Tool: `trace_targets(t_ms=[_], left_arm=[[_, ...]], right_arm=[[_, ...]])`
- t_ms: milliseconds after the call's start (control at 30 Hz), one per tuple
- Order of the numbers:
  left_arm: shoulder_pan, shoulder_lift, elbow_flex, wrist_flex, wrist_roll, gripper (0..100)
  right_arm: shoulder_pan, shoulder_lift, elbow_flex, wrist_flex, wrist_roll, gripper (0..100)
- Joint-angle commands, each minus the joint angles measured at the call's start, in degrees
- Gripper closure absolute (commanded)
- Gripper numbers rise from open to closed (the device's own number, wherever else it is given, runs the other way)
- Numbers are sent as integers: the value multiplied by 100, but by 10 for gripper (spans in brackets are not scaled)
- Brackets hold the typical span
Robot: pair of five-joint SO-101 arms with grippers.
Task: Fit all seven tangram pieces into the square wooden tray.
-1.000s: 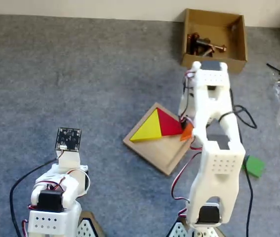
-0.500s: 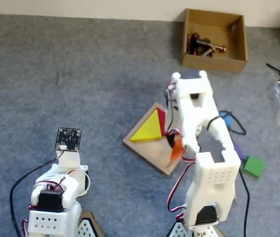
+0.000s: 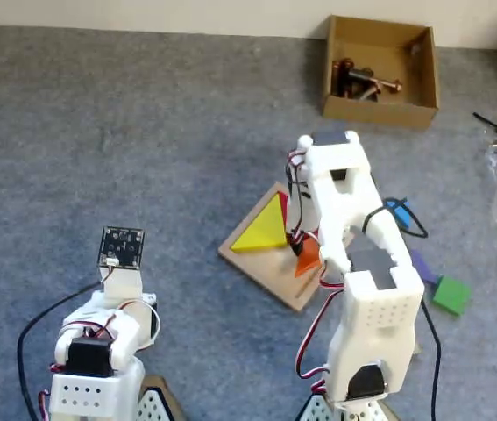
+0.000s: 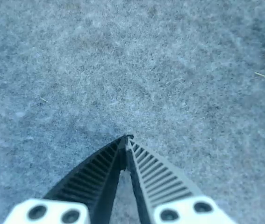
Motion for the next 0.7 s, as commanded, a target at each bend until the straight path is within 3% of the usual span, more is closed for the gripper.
trace_targets(t_ms=[0, 200, 400, 667], left_arm=[[92, -40, 110, -9, 44, 995], [92, -40, 110, -9, 44, 995], [92, -40, 110, -9, 44, 995], [92, -40, 110, -9, 44, 995]], right_arm=[[-127, -391, -13, -13, -44, 993], [-365, -374, 110, 444, -53, 991], [-418, -374, 330, 215, -70, 991], [-92, -382, 787, -505, -914, 981]])
